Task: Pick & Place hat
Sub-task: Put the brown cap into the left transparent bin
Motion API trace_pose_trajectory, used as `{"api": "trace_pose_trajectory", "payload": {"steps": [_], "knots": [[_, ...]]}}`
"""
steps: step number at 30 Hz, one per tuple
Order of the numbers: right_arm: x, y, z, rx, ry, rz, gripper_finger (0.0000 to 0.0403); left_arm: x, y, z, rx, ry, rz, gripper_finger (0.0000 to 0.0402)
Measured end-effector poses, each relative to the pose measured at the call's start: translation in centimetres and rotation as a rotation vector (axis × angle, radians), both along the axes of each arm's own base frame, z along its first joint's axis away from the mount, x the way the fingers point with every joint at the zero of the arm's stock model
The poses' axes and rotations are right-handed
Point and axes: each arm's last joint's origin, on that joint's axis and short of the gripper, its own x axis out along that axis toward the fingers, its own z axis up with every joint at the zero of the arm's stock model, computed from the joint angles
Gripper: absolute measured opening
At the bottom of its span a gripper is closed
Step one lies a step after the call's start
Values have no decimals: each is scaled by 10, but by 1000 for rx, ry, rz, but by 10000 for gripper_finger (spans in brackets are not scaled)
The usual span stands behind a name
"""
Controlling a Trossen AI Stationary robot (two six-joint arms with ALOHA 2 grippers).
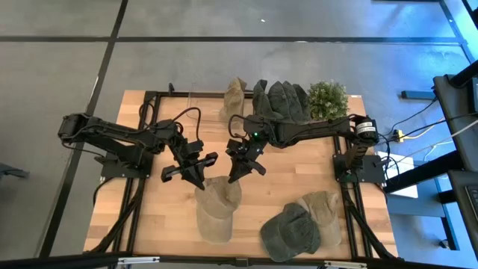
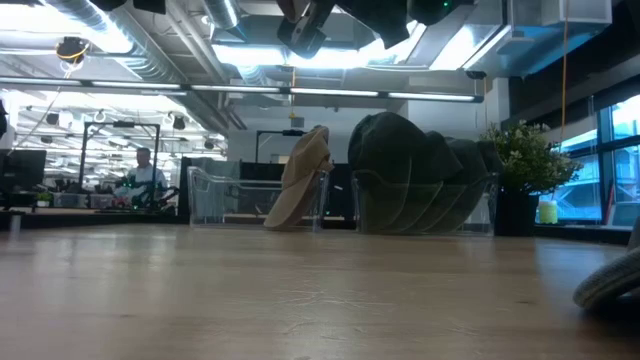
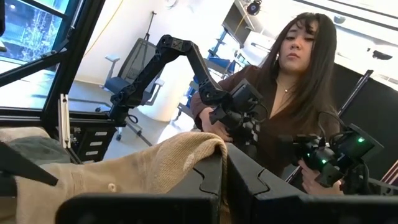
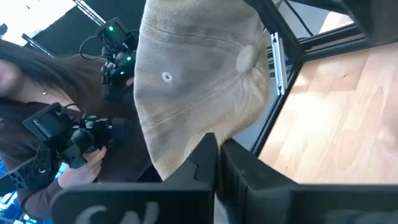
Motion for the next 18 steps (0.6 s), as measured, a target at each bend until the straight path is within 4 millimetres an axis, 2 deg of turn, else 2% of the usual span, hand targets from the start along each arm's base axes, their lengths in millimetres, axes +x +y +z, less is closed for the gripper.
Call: {"api": "trace_pose_trajectory", "payload": {"steps": [4, 9, 18], "knots": [[-4, -3, 6, 11, -2, 16, 8, 0, 0, 0, -2, 3, -2, 7], [-16, -10, 25, 1, -28, 10, 6, -2, 0, 1, 19, -27, -18, 12], [-37, -17, 55, -36, -101, -39, 3, -7, 21, 6, -7, -19, 67, 11]]}}
